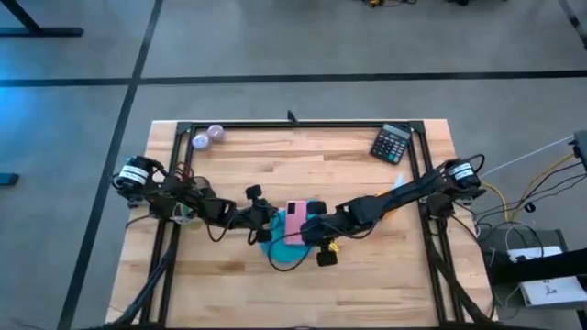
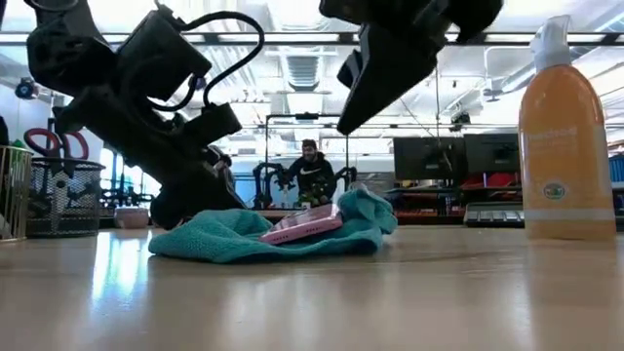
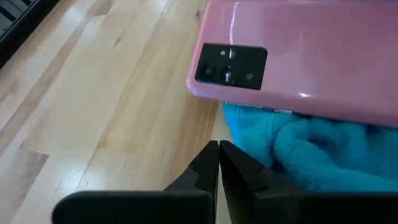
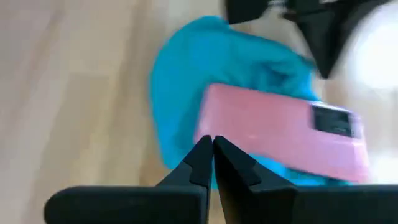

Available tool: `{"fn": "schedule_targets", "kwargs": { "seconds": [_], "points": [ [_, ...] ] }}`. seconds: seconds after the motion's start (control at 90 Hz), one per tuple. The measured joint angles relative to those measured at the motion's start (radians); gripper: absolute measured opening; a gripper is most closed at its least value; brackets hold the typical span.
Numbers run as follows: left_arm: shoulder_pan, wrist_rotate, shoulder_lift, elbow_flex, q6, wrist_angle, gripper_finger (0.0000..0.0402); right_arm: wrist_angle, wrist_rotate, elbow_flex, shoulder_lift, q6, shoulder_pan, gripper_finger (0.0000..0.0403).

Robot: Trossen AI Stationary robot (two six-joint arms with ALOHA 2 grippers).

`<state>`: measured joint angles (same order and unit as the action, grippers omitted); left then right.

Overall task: Apply microfiber cloth
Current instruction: Wipe the pink cellphone with the blue microfiber cloth

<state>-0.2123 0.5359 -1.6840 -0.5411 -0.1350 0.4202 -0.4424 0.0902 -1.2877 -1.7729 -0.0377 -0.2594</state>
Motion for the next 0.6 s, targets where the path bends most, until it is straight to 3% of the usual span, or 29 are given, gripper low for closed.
{"fn": "schedule_targets", "kwargs": {
  "seconds": [0.167, 0.333, 0.433, 0.6],
  "points": [
    [0.001, -0.086, 0.0, 0.0, -0.029, -0.001, 0.0, 0.031, 0.019, -0.002, -0.001, 0.028, 0.007, 0.0],
    [0.0, -0.151, 0.0, 0.0, 0.002, -0.004, 0.0003, 0.028, 0.18, 0.005, -0.009, 0.073, 0.056, 0.0],
    [0.001, -0.212, 0.001, 0.0, 0.019, -0.012, 0.0014, 0.028, 0.172, 0.01, -0.009, 0.085, 0.119, 0.0],
    [0.001, -0.213, 0.002, 0.0, 0.0, -0.01, 0.0051, 0.045, 0.128, 0.013, -0.033, 0.051, 0.231, 0.0]
  ]
}}
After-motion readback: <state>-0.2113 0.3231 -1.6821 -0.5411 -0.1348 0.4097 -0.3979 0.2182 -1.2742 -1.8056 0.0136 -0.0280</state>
